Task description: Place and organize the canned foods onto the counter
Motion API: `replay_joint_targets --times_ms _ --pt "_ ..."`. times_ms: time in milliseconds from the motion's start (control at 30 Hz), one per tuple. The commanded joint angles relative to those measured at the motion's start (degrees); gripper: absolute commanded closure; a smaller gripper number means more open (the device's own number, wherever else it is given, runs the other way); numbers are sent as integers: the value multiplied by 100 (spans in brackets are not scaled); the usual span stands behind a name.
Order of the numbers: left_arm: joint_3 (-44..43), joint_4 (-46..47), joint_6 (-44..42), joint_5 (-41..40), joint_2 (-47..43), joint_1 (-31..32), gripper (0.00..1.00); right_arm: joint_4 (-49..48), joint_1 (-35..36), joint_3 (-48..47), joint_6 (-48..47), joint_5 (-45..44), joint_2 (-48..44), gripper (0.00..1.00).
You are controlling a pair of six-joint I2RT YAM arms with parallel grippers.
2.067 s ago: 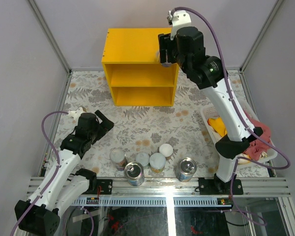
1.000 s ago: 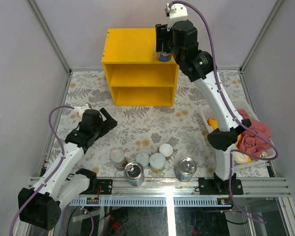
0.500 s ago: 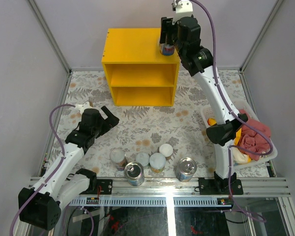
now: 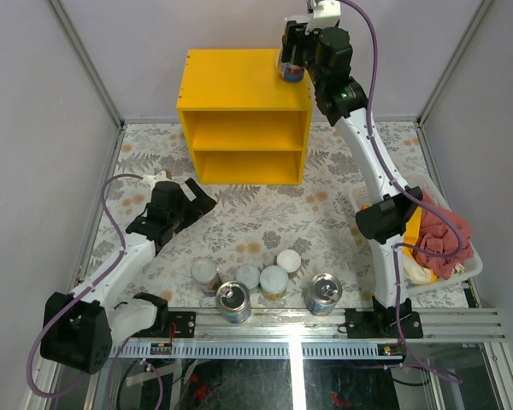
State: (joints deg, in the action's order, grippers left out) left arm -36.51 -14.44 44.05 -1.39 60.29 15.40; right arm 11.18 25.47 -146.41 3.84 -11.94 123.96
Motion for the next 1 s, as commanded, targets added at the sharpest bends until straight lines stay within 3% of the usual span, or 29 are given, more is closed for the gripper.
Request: replay_joint_targets --times_ms 0,467,767,867,900,967 --pt "-154 924 119 348 317 -91 0 -483 -48 -168 -95 252 315 53" --pt "-198 1477 297 681 749 -98 0 -880 -101 -132 -63 399 628 25" --pt "-199 1462 340 847 668 -96 0 -807 -101 -73 -84 493 532 19" --pt "-198 1427 348 850 617 -101 0 -785 -96 8 -94 477 451 9" --pt "-192 1419 354 848 596 -95 0 -792 -102 57 -94 467 400 1" --pt "-190 1417 373 851 556 -99 0 -814 -98 178 -87 472 303 0"
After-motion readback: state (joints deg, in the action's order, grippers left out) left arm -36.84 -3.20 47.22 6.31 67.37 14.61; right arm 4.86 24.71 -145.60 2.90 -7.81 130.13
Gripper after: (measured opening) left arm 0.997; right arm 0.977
